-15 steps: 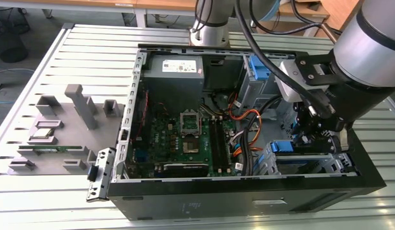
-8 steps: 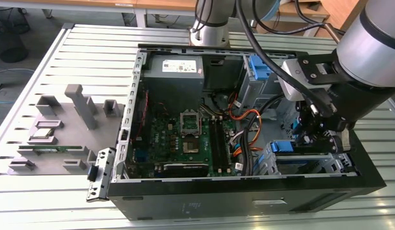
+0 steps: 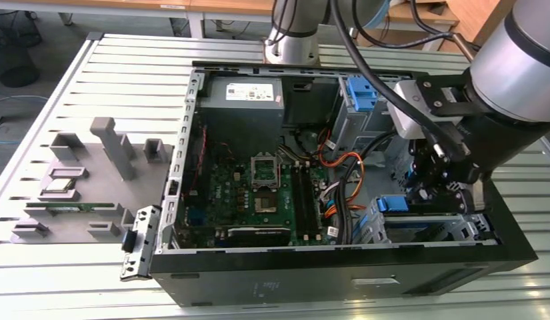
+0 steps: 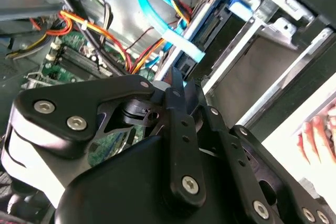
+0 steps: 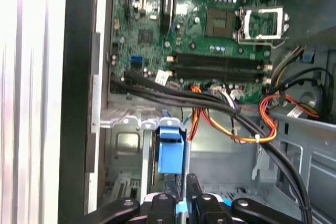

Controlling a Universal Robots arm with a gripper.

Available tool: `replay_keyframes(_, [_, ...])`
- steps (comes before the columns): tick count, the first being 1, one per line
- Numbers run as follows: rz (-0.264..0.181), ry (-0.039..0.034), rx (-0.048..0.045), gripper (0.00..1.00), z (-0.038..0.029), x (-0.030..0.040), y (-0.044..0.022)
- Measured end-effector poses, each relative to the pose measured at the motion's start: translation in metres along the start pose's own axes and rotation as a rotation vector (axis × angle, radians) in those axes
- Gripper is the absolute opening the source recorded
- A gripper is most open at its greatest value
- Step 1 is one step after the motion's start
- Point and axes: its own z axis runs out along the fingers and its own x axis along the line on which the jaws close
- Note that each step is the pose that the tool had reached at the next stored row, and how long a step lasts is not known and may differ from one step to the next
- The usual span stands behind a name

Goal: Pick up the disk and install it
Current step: 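Insert the first disk wire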

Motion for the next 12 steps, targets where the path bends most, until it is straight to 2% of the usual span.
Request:
replay_keyframes(2, [0.002,-0.0010,-0.0244,0.23,0.0004,0.0000,-0.0002])
replay_keyframes(5, [0.008,-0.0035,-0.0778,0.23,0.0010,0.0001,-0.0014])
replay_keyframes(6, [0.008,-0.0038,-0.0859,0.23,0.0010,0.0001,-0.0016])
replay_keyframes(12, [0.008,-0.0035,-0.0862,0.23,0.0010,0.0002,-0.0031])
